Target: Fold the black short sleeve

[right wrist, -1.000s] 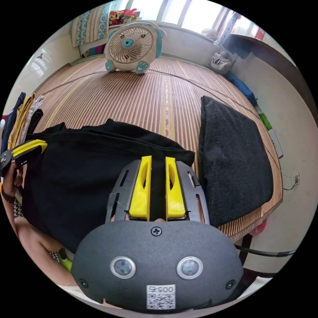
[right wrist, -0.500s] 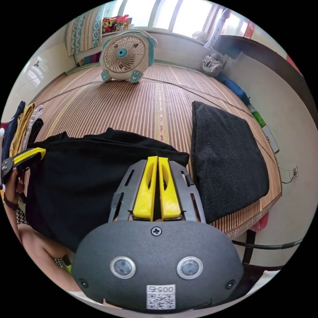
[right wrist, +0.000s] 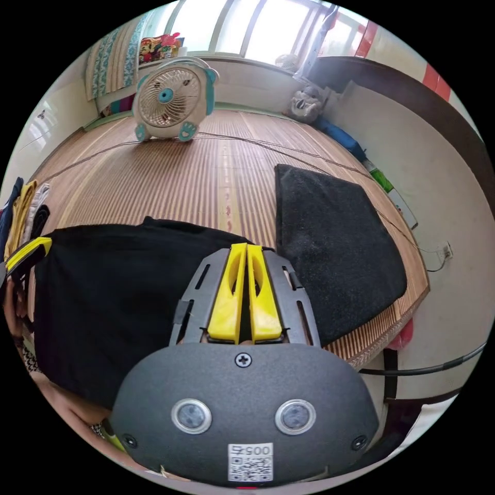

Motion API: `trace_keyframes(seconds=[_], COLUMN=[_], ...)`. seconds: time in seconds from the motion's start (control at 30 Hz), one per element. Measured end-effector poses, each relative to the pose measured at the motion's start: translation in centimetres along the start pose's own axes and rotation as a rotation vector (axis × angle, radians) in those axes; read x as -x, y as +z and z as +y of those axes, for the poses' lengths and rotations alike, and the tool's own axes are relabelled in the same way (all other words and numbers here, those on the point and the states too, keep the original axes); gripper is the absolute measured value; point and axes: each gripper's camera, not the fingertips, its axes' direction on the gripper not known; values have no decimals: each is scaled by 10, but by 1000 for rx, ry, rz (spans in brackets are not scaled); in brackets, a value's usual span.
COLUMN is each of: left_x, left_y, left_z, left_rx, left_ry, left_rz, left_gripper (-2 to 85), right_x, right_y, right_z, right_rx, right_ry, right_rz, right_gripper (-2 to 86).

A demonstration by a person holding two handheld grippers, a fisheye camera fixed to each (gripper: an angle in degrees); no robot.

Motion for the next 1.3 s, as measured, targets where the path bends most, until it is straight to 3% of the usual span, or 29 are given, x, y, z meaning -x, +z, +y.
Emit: trace_keyframes(seconds=[0.1, 0.4, 0.57, 0.73, 1.3], left_x=[7, 20, 18, 20, 8], left_y=[5, -29, -21, -4, -47], left_z=[-2, 9, 13, 16, 40], left_rx=[39, -47, -4, 56, -37], left_ry=[-43, -105, -90, -63, -26], left_rz=[-39, 4, -33, -69, -87], left_gripper=[39, 41, 42, 49, 84], right_x=[-3, -27, -16, -4, -55], right_y=[16, -15, -10, 16, -11], right_z=[2, 15, 20, 21, 50], right_rx=[71, -38, 21, 89, -8], right_ry=[-18, 26, -34, -95, 37], right_rz=[-40, -137, -239, -111, -91], right_gripper=[-5, 31, 59, 56, 61])
